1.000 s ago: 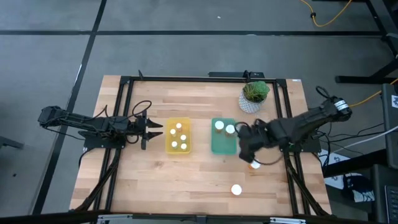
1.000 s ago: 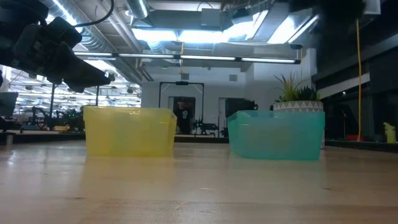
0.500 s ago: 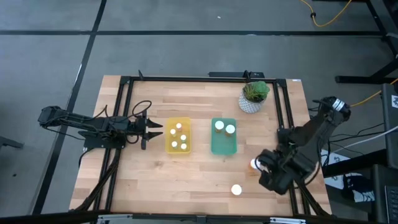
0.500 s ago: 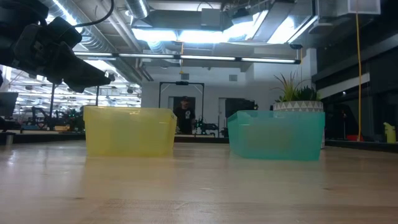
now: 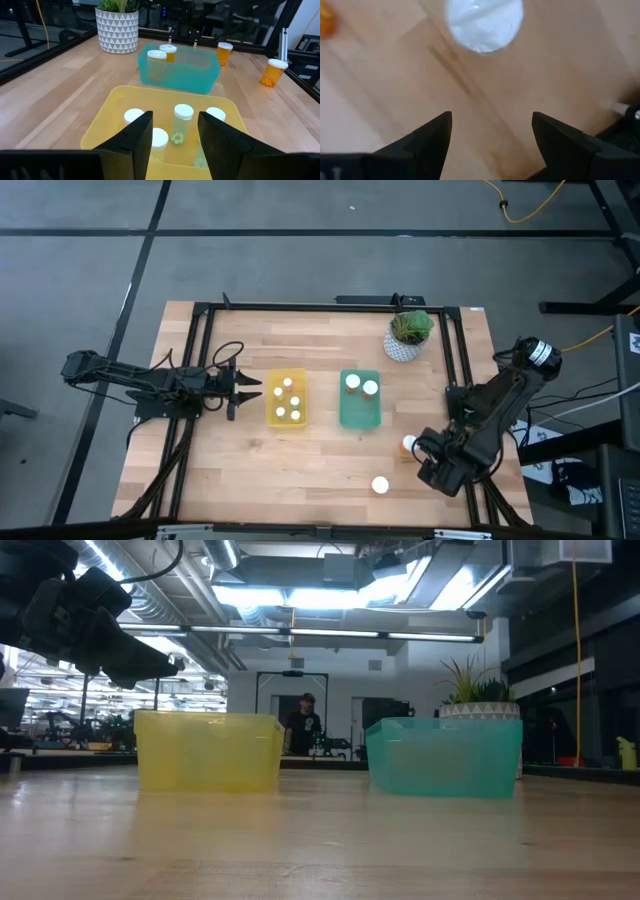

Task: Pick and place medicine bottles into bin by pill shape (circle, oval)
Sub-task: Put the large orange pill bottle into the green bin

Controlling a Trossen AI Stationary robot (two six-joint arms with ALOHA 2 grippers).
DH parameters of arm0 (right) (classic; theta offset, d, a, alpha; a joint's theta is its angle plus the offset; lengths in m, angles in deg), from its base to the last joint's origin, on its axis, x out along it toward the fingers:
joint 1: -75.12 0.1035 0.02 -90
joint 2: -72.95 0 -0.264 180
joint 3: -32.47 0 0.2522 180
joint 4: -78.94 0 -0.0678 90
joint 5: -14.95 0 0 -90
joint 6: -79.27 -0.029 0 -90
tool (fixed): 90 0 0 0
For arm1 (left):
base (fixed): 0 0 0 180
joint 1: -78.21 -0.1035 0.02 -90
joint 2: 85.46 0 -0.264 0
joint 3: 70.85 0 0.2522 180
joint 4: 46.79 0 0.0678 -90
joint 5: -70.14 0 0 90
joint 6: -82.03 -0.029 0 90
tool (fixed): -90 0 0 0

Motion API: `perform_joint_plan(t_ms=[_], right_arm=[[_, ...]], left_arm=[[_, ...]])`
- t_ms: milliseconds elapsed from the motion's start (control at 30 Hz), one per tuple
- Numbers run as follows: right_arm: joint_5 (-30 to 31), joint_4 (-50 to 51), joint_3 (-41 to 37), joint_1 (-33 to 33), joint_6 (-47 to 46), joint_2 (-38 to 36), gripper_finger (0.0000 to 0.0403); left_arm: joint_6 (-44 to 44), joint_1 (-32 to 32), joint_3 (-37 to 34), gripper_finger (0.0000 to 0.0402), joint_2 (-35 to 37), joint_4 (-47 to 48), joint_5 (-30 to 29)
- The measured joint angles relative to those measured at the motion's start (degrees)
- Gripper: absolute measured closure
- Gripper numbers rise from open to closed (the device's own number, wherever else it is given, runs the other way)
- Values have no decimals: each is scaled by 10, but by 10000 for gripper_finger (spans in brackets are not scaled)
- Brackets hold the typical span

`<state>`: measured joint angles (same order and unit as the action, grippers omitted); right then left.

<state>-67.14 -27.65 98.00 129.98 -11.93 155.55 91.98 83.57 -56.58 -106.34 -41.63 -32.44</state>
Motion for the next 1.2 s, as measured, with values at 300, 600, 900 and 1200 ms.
perform_joint_plan(t_ms=[300,600,900,1200], right_arm=[[33,-75,-66,-8,55,0,125],[156,-103,-71,-18,136,0,125],[182,-107,-71,-31,142,0,125],[206,-115,-71,-31,141,0,125]], left_arm=[[0,0,0,252,0,0,0],[0,0,0,252,0,0,0],[0,0,0,252,0,0,0],[0,0,0,252,0,0,0]])
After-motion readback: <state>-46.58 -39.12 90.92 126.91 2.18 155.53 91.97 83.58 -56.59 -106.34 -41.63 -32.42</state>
